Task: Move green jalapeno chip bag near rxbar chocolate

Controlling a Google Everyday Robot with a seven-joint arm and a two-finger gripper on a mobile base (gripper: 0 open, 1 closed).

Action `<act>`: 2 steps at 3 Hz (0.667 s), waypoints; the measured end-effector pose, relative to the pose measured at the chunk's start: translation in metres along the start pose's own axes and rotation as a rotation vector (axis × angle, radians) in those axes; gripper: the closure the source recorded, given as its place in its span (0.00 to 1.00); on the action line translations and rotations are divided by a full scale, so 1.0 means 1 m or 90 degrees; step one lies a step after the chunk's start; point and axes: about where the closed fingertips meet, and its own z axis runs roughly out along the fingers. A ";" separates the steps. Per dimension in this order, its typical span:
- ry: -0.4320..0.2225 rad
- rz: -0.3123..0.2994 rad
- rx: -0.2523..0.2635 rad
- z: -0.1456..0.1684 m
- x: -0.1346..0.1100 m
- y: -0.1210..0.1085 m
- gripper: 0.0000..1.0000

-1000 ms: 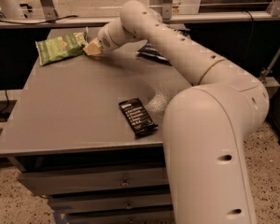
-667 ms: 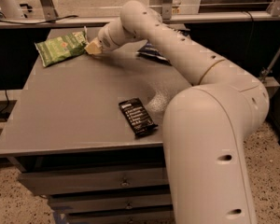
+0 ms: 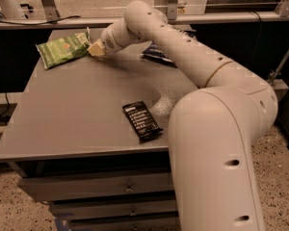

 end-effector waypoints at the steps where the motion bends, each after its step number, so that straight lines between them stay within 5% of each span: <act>1: 0.000 0.000 0.000 0.000 0.000 0.000 1.00; 2: 0.000 0.000 0.000 0.000 0.000 0.000 0.82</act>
Offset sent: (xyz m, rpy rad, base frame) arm 0.0000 0.0000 0.0000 -0.0001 -0.0001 0.0000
